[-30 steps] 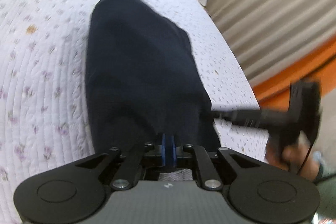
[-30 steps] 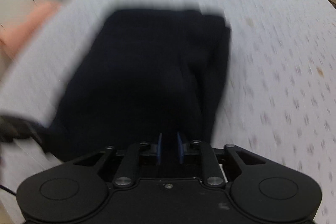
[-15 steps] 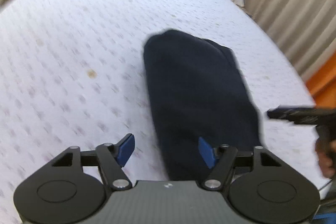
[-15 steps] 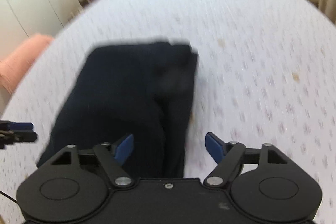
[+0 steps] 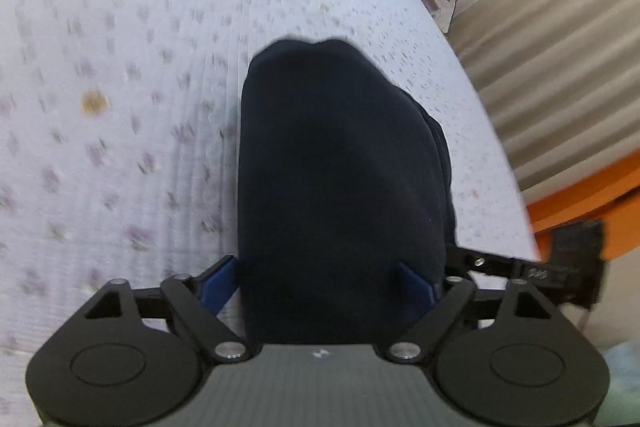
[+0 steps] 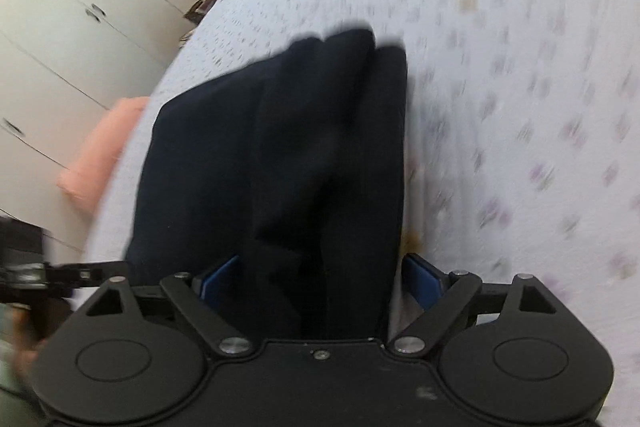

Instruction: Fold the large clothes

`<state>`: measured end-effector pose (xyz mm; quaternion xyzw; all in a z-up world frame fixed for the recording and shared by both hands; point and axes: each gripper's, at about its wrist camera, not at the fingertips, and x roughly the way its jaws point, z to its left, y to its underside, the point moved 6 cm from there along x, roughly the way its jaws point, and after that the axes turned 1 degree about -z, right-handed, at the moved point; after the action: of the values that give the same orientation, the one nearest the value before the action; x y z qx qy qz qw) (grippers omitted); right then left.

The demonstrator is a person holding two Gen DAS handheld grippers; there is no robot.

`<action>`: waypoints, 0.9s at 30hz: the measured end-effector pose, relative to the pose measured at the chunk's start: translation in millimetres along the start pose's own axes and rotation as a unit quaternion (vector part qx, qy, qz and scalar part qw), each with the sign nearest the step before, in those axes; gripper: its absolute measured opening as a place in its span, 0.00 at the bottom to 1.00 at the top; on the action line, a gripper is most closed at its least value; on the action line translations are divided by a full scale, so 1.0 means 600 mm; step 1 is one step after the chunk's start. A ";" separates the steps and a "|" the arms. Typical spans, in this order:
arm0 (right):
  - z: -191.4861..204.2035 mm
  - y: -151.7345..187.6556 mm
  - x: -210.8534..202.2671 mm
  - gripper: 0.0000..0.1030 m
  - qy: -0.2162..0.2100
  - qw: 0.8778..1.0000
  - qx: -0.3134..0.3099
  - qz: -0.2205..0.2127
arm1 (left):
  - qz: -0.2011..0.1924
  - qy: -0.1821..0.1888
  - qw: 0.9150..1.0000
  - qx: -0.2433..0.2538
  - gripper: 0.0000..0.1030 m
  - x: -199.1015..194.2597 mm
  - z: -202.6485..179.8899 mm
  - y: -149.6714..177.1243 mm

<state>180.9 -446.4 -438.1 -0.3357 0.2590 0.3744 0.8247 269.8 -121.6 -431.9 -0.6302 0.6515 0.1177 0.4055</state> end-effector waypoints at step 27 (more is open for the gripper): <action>0.332 0.243 -0.059 0.49 -0.055 0.997 -0.056 -0.006 | -0.079 0.128 0.987 -0.055 0.49 -0.293 0.078 0.197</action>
<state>79.9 -241.4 -338.9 -0.3613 0.1901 0.4014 0.8199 157.3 58.1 -385.4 -0.7108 0.6388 0.0391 0.2919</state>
